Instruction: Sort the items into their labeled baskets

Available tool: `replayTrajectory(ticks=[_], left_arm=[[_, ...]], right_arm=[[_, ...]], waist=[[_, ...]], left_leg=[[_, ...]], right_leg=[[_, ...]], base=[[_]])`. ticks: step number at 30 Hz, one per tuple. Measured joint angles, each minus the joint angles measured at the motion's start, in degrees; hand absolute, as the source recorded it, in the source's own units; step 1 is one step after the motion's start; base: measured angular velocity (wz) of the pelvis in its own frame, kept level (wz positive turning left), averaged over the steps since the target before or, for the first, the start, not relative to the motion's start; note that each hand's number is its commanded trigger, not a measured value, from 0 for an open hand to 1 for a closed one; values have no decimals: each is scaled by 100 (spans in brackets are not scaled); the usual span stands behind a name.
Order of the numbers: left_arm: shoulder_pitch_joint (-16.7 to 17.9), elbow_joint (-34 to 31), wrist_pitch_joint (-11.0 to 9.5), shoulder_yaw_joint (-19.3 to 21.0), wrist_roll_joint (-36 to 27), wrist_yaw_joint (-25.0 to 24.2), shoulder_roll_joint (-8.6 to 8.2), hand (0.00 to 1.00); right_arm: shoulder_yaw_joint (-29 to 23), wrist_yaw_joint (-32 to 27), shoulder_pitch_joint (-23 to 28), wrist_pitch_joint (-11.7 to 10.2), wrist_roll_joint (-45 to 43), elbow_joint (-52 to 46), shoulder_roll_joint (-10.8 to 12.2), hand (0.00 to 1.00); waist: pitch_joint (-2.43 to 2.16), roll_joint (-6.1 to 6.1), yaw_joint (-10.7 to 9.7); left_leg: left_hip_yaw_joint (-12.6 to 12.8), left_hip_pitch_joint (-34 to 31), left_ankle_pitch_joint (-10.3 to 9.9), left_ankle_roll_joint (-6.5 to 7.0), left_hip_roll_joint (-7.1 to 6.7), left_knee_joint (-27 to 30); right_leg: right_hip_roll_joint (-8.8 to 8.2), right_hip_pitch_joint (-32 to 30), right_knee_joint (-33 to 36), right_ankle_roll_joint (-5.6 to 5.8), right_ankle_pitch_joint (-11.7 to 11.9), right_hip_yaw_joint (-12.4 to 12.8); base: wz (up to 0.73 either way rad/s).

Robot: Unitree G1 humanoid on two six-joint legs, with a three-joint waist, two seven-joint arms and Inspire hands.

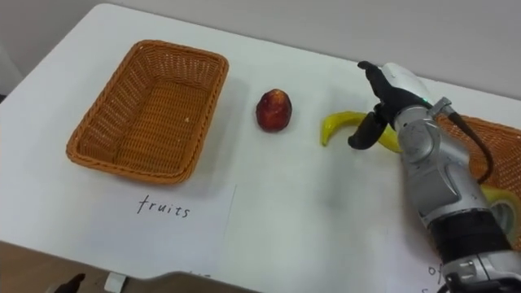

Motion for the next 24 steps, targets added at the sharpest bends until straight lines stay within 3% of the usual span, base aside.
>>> replayTrajectory(ticks=[5, 16, 24], left_arm=[[1, 47, -4, -3, -174, 9, 0, 0], [-38, 166, -57, -124, -259, 130, 7, 0], [-59, 289, -71, -127, -679, 170, 20, 0]], right_arm=[[6, -15, -161, -104, 0, 335, -1, 0], [218, -128, -198, -234, 108, 642, -2, 0], [249, -174, -285, -281, 482, 1151, -1, 0]], waist=[[-7, 86, 0], [-10, 107, 5], [-12, 129, 29]], left_leg=[[-27, -3, 5, 8, -16, -4], [-75, -14, 18, 15, -25, -1], [-120, -63, 34, 20, -46, 9]], right_leg=[[-18, 4, -1, 1, -1, -29], [-69, 1, 9, 2, -1, -67], [-77, -18, 11, 3, 0, -136]], base=[[2], [0], [3]])
